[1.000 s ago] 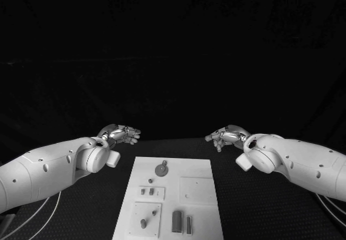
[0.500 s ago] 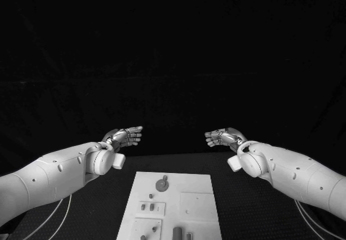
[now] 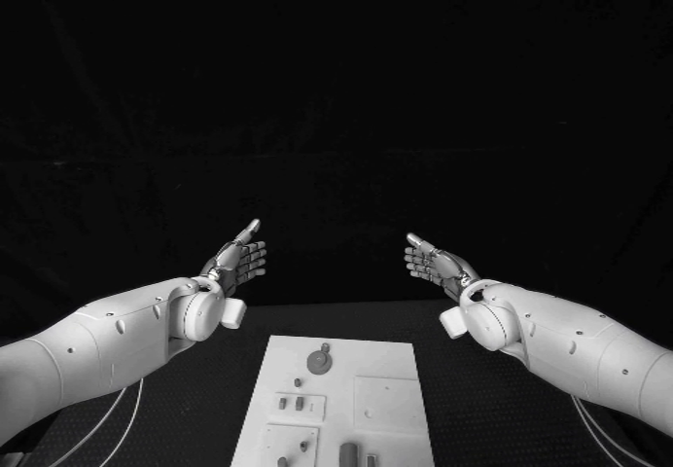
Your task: Assemble the parts on the task board
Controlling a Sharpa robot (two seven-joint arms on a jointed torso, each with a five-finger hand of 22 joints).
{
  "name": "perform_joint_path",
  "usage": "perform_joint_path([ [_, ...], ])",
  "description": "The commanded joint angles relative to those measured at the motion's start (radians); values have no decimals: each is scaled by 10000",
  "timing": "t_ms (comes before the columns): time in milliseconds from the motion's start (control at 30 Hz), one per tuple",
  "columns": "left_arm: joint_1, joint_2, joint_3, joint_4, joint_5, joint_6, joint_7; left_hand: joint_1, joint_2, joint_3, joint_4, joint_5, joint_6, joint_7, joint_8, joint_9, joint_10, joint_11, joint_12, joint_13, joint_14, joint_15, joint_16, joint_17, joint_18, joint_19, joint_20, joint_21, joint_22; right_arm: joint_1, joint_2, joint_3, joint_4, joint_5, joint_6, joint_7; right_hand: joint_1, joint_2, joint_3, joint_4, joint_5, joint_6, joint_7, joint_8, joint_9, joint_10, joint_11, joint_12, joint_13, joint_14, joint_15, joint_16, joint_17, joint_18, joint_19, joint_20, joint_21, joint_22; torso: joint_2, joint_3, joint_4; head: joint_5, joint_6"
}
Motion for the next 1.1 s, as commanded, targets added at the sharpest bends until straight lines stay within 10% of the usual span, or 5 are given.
perform_joint_path([
  [33, -148, -94, 79, 450, -22, -585, 311, -3083, 567, -1489, 440, -200, -2429, -167, -607, -2055, -3048, -165, -258, -416, -2067, -450, -1493, -1137, -154, -1230, -494, -1447, -9180, -75, -127, -20, 442, 334, -527, 304, -3100, 242, -1830, 886, -957, -3023, -619, -708, -2070, -3526, -585, -793, -452, -3096, -565, -1096, -1931, -661, -1883, -809, -1724, -2867, -116, -8, 127, -32, -260],
  [267, -788, -584, 470, 2275, -59, -2276, 1102, -3083, 567, -1489, 440, -200, -2429, -167, -607, -2055, -3048, -165, -258, -416, -2067, -450, -1493, -1137, -154, -1230, -494, -1447, -9180, -373, -767, -122, 2269, 1333, -2135, 1079, -3100, 242, -1830, 886, -957, -3023, -619, -708, -2070, -3526, -585, -793, -452, -3096, -565, -1096, -1931, -661, -1883, -809, -1724, -2867, -305, -17, 335, -78, -728],
  [633, -1923, -1452, 1164, 5514, -123, -5275, 2506, -3083, 567, -1489, 440, -200, -2429, -167, -607, -2055, -3048, -165, -258, -416, -2067, -450, -1493, -1137, -154, -1230, -494, -1447, -9180, -920, -1943, -308, 5622, 3168, -5086, 2502, -3100, 242, -1830, 886, -957, -3023, -619, -708, -2070, -3526, -585, -793, -452, -3096, -565, -1096, -1931, -661, -1883, -809, -1724, -2867, -318, -17, 350, -81, -761],
  [833, -2214, -1675, 1341, 6345, -140, -6044, 2866, -3083, 567, -1489, 440, -200, -2429, -167, -607, -2055, -3048, -165, -258, -416, -2067, -450, -1493, -1137, -154, -1230, -494, -1447, -9180, -1077, -2280, -362, 6583, 3694, -5932, 2910, -3100, 242, -1830, 886, -957, -3023, -619, -708, -2070, -3526, -585, -793, -452, -3096, -565, -1096, -1931, -661, -1883, -809, -1724, -2867, -318, -17, 350, -81, -761],
  [1100, -2248, -1700, 1362, 6440, -142, -6133, 2908, -3083, 567, -1489, 440, -200, -2429, -167, -607, -2055, -3048, -165, -258, -416, -2067, -450, -1493, -1137, -154, -1230, -494, -1447, -9180, -1104, -2339, -371, 6751, 3786, -6080, 2981, -3100, 242, -1830, 886, -957, -3023, -619, -708, -2070, -3526, -585, -793, -452, -3096, -565, -1096, -1931, -661, -1883, -809, -1724, -2867, -318, -17, 350, -81, -761],
])
